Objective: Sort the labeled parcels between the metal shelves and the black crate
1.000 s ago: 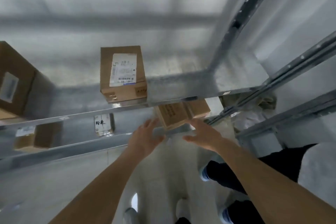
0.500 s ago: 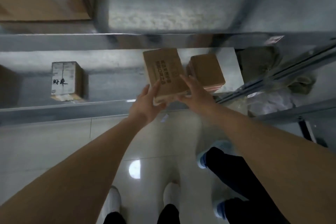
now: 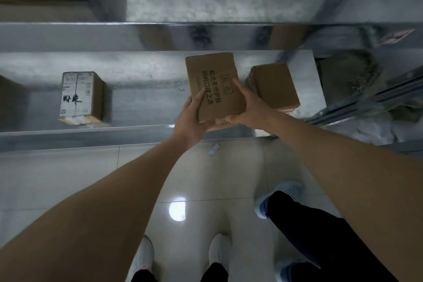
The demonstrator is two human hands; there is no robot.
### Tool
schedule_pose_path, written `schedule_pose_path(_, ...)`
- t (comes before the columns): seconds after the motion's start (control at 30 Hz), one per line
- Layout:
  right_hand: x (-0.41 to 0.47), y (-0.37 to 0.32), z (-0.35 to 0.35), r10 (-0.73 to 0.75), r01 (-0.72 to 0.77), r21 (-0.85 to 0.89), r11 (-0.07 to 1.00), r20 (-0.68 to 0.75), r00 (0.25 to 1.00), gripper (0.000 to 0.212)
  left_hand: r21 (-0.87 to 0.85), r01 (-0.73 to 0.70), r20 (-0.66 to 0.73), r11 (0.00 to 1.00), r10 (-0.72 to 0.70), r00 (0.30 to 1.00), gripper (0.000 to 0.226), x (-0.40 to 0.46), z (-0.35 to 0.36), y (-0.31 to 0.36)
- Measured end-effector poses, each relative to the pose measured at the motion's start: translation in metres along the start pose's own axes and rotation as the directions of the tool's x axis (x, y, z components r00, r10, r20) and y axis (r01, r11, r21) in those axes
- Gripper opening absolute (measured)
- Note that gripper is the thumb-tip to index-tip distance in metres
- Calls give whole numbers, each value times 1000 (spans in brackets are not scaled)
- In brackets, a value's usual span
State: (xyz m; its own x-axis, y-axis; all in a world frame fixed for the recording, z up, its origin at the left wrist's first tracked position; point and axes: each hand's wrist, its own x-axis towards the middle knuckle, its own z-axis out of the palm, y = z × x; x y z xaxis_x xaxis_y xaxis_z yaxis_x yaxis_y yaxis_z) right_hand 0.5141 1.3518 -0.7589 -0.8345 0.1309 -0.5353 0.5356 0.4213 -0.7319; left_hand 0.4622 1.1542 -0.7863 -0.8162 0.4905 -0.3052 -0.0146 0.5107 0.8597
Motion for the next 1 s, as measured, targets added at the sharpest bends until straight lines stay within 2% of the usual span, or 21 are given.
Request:
schedule_pose_path(0.17,-10,-4,8,-28,37,53,998,-165,986,116,-133,73,21,988,-71,997,116,-7,-8,9)
schedule_pose_path(0.27,-15,-12,13,10,22,121,992,-252,968,105,-211,78,37,974,-71,997,123,-12,-19,13)
schedule_pose_path(0.4,-22,-26,19,12,6,63,998,-282,959,81,-265,154,36,952,-150,988,128,-17,-36,17)
schedule_pose_path(0.47,-30,-34,21,33,-5,107,994,-261,965,69,-294,183,24,938,-184,983,114,-21,-43,22)
schedule_pose_path(0.6,-39,-45,28,104,-44,211,976,-286,953,74,-374,180,-22,910,-203,979,82,-35,-58,39)
schedule_pose_path(0.7,-45,-52,34,118,-39,246,968,-317,941,68,-406,237,-24,883,-269,963,61,-47,-70,47)
schedule_pose_path(0.73,-49,-58,35,121,-32,275,961,-313,942,72,-405,252,-22,879,-285,958,57,-51,-75,48)
schedule_pose_path(0.83,-57,-67,42,86,5,312,950,-277,957,95,-402,279,-3,872,-305,952,56,-60,-89,49)
schedule_pose_path(0.93,-61,-78,48,84,12,395,918,-227,970,87,-425,300,20,854,-323,946,69,-68,-101,54)
schedule_pose_path(1.0,-64,-89,51,105,8,475,880,-212,971,84,-417,298,10,859,-323,946,69,-72,-108,55)
